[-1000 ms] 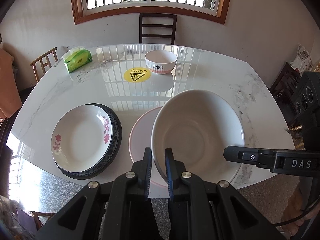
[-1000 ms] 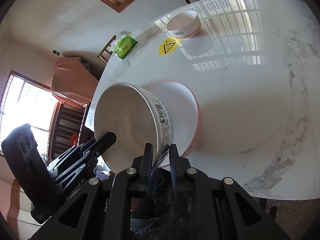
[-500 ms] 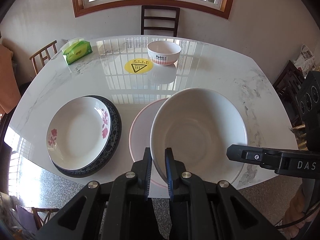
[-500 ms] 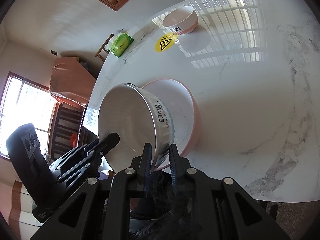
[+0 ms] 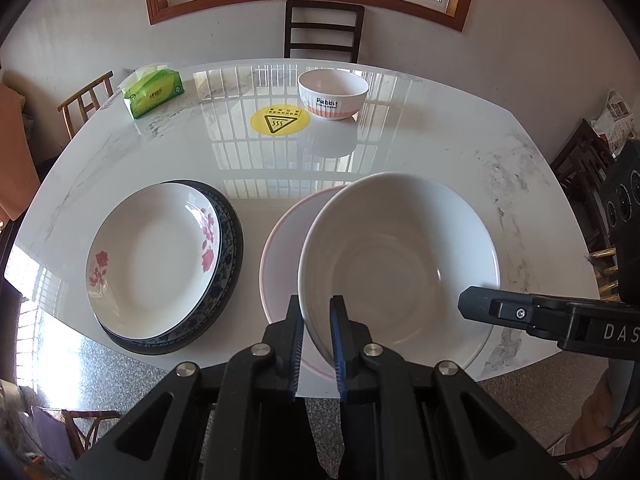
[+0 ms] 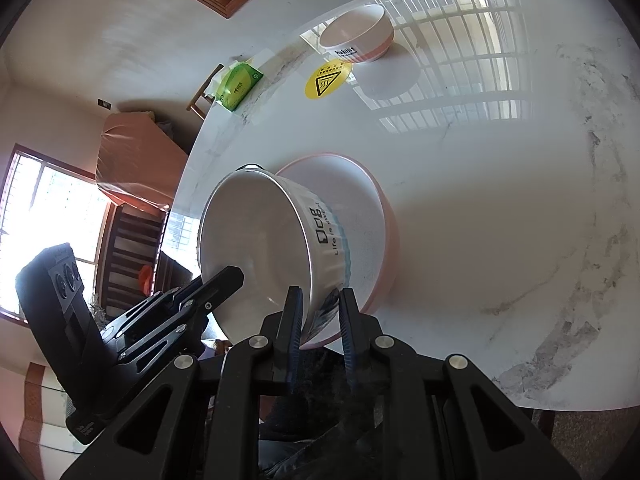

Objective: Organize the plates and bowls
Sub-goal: 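Carry the striped bowl with both grippers over the pink bowl, then lower the striped bowl into the pink bowl and open both grippers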

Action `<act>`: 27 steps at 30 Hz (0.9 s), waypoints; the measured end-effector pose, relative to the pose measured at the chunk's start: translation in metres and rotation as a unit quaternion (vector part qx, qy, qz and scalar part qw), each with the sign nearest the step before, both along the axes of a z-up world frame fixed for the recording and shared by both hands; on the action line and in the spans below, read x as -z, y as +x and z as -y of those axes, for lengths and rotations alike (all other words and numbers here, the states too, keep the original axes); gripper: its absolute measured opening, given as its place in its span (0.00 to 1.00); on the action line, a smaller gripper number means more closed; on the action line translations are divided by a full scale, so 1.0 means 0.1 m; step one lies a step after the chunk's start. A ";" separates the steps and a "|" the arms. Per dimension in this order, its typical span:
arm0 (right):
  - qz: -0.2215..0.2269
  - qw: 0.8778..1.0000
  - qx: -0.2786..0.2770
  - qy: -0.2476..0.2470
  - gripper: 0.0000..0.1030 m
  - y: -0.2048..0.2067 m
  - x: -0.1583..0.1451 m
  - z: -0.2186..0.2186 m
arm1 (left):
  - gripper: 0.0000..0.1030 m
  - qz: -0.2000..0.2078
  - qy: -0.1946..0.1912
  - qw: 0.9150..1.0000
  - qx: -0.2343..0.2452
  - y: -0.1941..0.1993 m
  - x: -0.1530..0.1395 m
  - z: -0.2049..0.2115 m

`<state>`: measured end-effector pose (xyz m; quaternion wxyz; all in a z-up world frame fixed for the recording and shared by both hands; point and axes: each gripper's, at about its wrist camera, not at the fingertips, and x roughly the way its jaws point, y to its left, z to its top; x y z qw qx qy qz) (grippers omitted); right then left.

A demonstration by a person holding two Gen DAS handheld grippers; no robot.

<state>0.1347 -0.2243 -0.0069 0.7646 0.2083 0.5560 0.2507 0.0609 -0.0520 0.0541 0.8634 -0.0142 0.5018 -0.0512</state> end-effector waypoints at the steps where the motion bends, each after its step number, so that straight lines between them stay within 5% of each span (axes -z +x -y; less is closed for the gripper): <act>1: 0.000 1.000 0.000 0.000 0.18 0.00 0.00 0.00 | 0.13 -0.001 0.000 1.000 0.000 0.01 0.00 0.00; 27: 0.003 1.000 0.004 -0.014 0.17 0.04 0.04 -0.05 | 0.14 -0.019 0.002 1.000 -0.002 0.13 0.18 -0.04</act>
